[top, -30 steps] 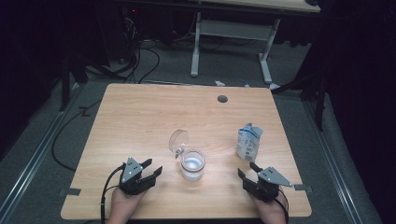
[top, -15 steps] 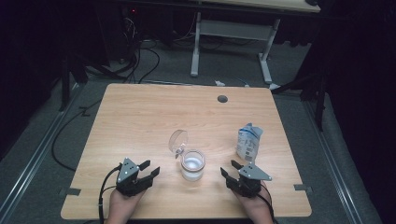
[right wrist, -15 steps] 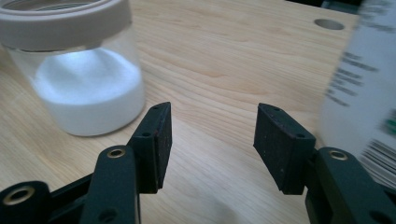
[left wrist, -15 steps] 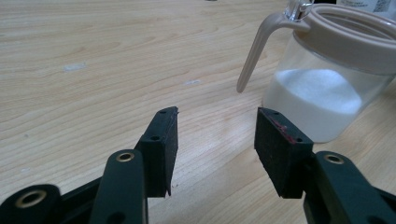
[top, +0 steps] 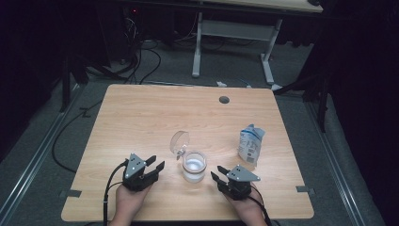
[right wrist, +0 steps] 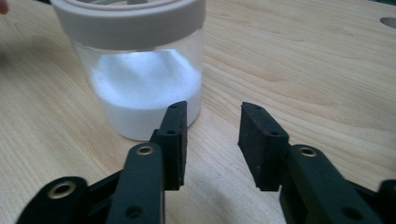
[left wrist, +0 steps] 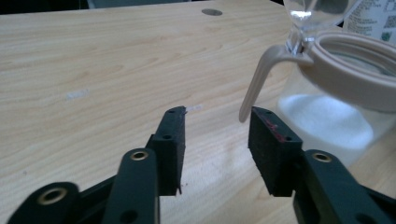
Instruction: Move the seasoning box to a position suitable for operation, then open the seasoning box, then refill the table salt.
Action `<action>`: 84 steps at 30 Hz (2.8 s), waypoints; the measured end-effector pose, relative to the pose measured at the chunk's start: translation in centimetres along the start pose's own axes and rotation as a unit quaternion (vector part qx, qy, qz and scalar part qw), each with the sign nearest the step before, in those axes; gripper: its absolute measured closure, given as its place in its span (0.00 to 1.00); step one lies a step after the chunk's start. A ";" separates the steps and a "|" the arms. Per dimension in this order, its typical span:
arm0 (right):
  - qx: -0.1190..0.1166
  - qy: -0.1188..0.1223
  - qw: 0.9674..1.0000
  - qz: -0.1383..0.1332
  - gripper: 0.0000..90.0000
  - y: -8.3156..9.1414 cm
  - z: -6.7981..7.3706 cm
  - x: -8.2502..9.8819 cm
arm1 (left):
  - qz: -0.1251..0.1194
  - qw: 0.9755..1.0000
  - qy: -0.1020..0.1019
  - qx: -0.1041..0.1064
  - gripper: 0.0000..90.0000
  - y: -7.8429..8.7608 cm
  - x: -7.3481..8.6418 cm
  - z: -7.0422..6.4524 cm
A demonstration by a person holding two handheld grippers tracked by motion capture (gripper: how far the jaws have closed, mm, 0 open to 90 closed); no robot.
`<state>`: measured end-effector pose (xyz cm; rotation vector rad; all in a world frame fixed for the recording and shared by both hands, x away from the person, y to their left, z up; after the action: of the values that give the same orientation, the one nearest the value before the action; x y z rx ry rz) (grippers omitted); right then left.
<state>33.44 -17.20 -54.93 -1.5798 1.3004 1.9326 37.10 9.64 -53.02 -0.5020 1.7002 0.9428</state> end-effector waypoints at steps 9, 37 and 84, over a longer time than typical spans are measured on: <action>-0.007 0.036 0.999 -0.006 1.00 0.0 1.6 -0.8 | -0.016 1.000 0.016 0.009 0.96 -1.4 -2.9 -0.9; -0.025 0.048 0.999 -0.002 1.00 -0.8 2.9 -0.8 | -0.033 0.998 0.028 0.043 0.99 -2.5 -4.8 -2.8; -0.013 0.042 0.999 -0.007 1.00 0.3 1.9 -0.4 | 0.036 0.999 0.008 0.020 1.00 -7.5 -0.3 -3.2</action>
<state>32.24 -15.71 -54.48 -1.6946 1.2984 1.9011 40.75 2.57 -54.93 -0.4254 1.7589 0.9557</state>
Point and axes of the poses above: each handheld gripper's, and its own axes: y roughly backward along the jaws, x roughly out of its underside, z roughly to its left, the point moved 6 cm from there along -y, roughly forward along the jaws, and after that the axes turned 4 degrees about -z, right-handed, at the moved point
